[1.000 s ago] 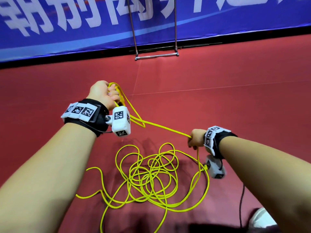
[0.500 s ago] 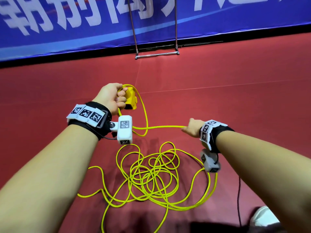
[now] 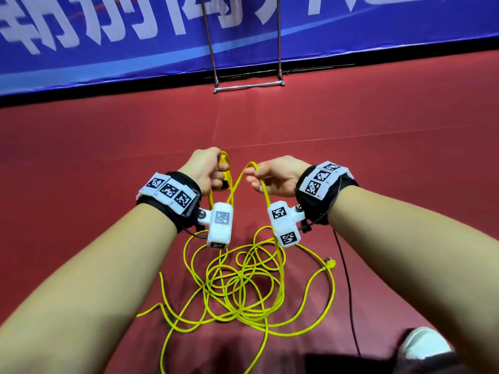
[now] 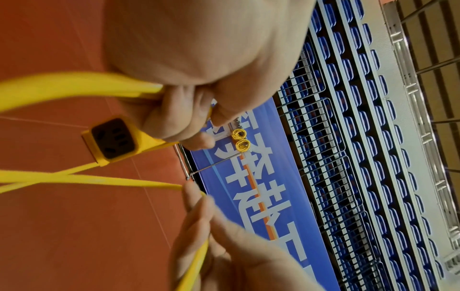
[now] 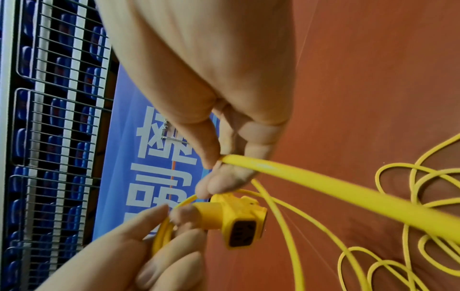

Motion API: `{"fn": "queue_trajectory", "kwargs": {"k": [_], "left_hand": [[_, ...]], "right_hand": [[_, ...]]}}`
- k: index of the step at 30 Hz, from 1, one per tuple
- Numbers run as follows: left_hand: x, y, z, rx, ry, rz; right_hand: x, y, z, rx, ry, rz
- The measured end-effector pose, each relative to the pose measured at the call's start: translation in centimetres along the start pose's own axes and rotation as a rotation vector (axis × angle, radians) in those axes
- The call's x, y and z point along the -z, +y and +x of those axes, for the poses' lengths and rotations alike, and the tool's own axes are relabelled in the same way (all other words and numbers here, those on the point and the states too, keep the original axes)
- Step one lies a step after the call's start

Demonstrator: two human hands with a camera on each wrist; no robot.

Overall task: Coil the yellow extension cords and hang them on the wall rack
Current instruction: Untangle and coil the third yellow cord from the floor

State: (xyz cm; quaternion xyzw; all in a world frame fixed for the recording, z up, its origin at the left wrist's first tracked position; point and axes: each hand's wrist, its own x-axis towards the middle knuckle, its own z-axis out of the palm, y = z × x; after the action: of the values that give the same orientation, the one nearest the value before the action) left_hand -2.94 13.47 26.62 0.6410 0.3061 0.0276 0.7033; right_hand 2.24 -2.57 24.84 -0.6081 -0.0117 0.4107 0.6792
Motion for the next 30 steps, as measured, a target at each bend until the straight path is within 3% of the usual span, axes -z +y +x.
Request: {"fn": "queue_trajectory", "kwargs": {"k": [4,9,11,17,19,24,27,30], "left_hand": [[-0.5,-0.9,0.5,0.049,0.007,-0.021],[-1.1,-1.7,0.8,0.025,-0.015,-0.032],[-1.1,-2.0,0.9,0.047,-0.012,-0.031],[-0.7,-2.0,1.6,0.052,0.076,-0.130],[-0.3,-1.6,1.8,0.041,0.093,-0.220],[1.7,-0.3,2.1,0.002,0.102,-0.382],[2.9,0.1,2.1,0.012,0.074,-0.393],[3.8,-0.1,2.1,0.039,0.071,-0.382]], "right_hand": [[-1.2,0.0,-0.2,0.042,-0.014,0.034],[-2.5,0.9,-0.7,0.032,-0.202,-0.377],[-2.9,1.4,-0.6,0.026,-0.247,-0.441],[-3.1,1.7,-0.9,0.121,-0.214,-0.347],[-2.3,1.9,-1.0,0.095,-0.255,-0.364],[0.4,4.3,-1.0,-0.108,-0.544,-0.697],[0.7,4.0,-1.1,-0.081,-0.545,-0.563],[0.5,2.9,-0.9,0.008,-0.421,-0.443]]}}
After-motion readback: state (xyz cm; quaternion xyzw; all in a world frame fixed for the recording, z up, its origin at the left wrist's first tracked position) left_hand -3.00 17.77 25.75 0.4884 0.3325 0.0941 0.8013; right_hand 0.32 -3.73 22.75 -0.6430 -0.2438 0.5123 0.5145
